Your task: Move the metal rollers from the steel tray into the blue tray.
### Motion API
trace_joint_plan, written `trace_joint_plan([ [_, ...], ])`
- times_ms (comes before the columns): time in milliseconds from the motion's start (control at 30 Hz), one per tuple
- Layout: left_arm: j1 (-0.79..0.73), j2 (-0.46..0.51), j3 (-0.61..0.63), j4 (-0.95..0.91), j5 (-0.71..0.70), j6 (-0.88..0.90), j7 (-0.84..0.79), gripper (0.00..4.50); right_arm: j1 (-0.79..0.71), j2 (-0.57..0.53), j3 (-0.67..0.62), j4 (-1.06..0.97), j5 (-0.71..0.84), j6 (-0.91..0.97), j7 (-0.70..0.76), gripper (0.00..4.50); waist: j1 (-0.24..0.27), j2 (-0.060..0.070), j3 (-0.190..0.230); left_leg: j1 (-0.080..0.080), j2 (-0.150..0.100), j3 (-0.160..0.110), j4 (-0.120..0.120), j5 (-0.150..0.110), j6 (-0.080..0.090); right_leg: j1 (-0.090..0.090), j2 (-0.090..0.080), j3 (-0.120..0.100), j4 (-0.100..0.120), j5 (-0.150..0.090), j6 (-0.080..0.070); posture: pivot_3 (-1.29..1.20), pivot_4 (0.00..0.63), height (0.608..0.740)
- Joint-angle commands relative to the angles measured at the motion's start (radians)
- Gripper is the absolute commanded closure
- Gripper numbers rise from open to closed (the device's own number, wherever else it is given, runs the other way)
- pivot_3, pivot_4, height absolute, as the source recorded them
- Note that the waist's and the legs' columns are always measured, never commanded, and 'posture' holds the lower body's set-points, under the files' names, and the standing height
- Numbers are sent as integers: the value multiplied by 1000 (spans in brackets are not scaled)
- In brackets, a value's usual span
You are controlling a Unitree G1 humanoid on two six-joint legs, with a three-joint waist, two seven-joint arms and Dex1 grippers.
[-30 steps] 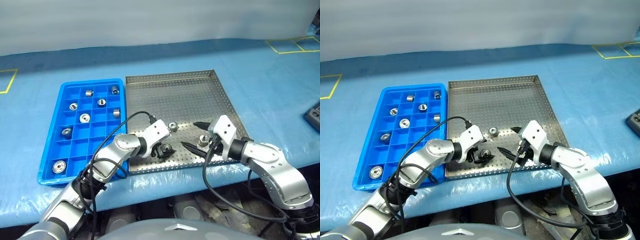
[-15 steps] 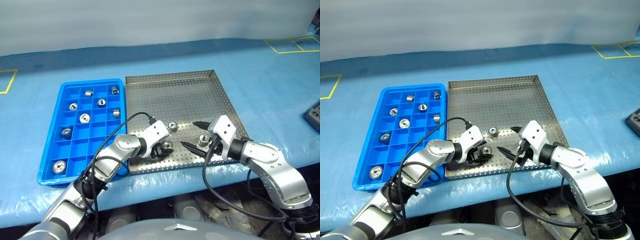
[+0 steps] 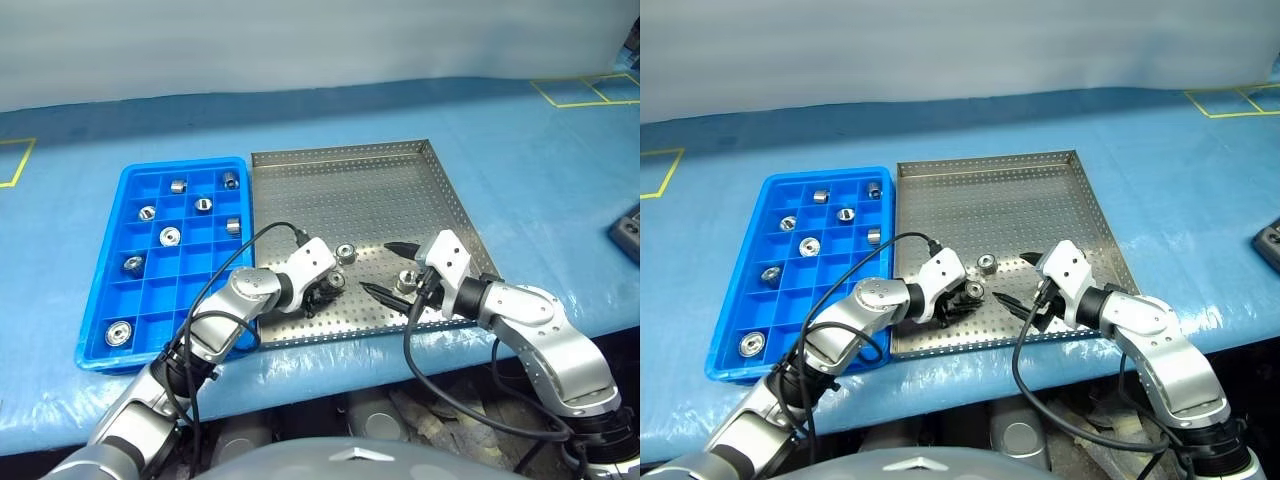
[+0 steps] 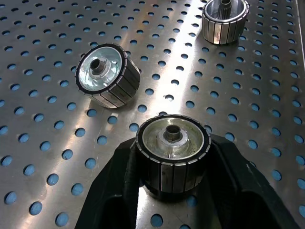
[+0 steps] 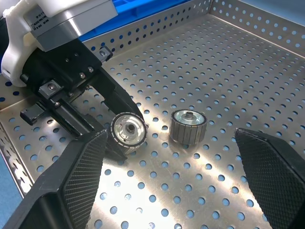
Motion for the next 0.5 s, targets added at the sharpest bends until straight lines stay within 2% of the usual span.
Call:
trace_joint_plan([
  [33, 1, -5, 14, -10, 10, -19, -1, 2805, -12, 1, -4, -6, -3, -23, 3, 0, 0, 0, 0, 0, 0, 0, 0, 0, 0, 0, 0, 0, 0, 0, 0, -300, 150, 740],
  [333, 10, -4, 37, -31, 7, -22, 11, 2805, -15, 1, -2, 0, -5, -31, 9, 0, 0, 0, 0, 0, 0, 0, 0, 0, 0, 0, 0, 0, 0, 0, 0, -294, 150, 740],
  [500, 50, 30, 217, -191, -50, 44, 54, 2805, -28, -1, 12, 15, 12, -34, 47, 0, -1, 0, 0, 0, 1, 0, 0, 0, 0, -1, -2, 1, 0, 0, 0, -265, 150, 740],
])
